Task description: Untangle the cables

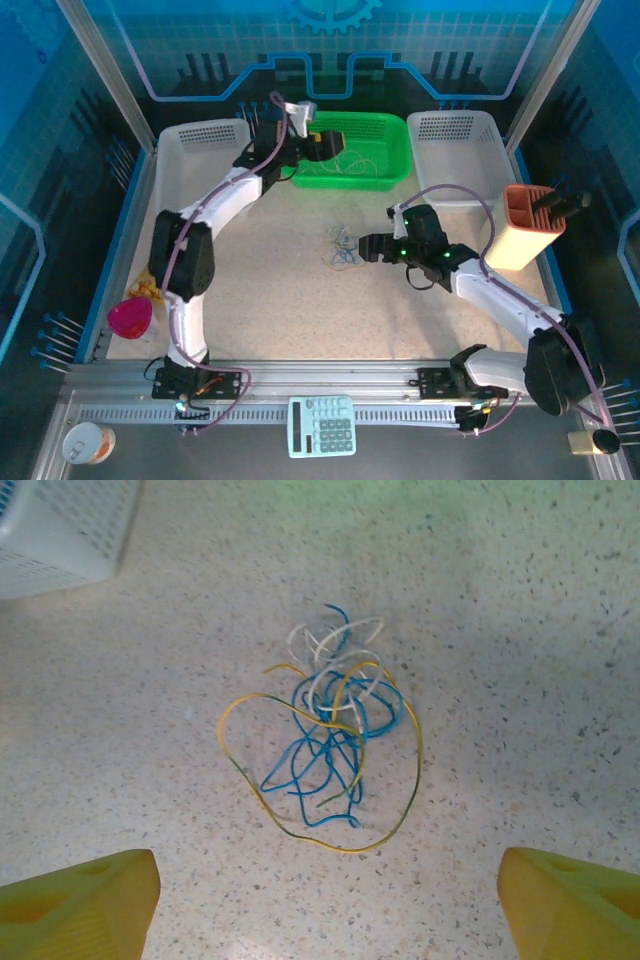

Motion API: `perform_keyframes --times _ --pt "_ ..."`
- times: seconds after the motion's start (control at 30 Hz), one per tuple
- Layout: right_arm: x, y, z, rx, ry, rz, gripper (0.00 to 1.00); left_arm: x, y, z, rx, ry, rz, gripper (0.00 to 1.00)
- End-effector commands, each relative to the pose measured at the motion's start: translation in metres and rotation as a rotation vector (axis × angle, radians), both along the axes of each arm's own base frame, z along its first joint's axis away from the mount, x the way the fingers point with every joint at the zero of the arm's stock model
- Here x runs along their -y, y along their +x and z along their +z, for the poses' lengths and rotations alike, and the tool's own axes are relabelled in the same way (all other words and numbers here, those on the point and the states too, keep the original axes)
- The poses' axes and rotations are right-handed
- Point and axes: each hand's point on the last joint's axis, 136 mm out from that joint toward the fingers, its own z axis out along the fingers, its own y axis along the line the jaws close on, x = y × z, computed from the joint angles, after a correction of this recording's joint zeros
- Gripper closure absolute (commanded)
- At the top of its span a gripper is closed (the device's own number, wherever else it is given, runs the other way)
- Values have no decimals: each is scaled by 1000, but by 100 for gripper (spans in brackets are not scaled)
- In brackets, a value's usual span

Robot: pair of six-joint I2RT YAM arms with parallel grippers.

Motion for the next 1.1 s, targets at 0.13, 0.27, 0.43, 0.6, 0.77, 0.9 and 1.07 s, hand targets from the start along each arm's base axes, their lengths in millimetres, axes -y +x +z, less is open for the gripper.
perform_keyframes --times 0.13,0.27,0.43,0.6,0.77,0.9,1.07 --pt "-6 10 -21 -52 -16 -21 20 -19 -66 42 28 -112 -4 3" --pt "-9 15 -36 -89 -26 -30 27 -32 -98 27 -28 -161 28 1" --pt "-11 23 -47 -113 -50 -33 35 -43 -134 -4 -101 -196 74 1" --pt "-9 26 -55 -143 -72 -44 44 -47 -162 -28 -139 -169 97 1" --pt "3 26 -69 -187 -111 -103 54 -52 -173 -42 -168 -139 103 1" --pt "12 27 -81 -237 -147 -149 63 -50 -176 -47 -185 -124 96 1" --pt "14 33 -84 -261 -184 -173 59 -47 -176 -44 -177 -133 87 1"
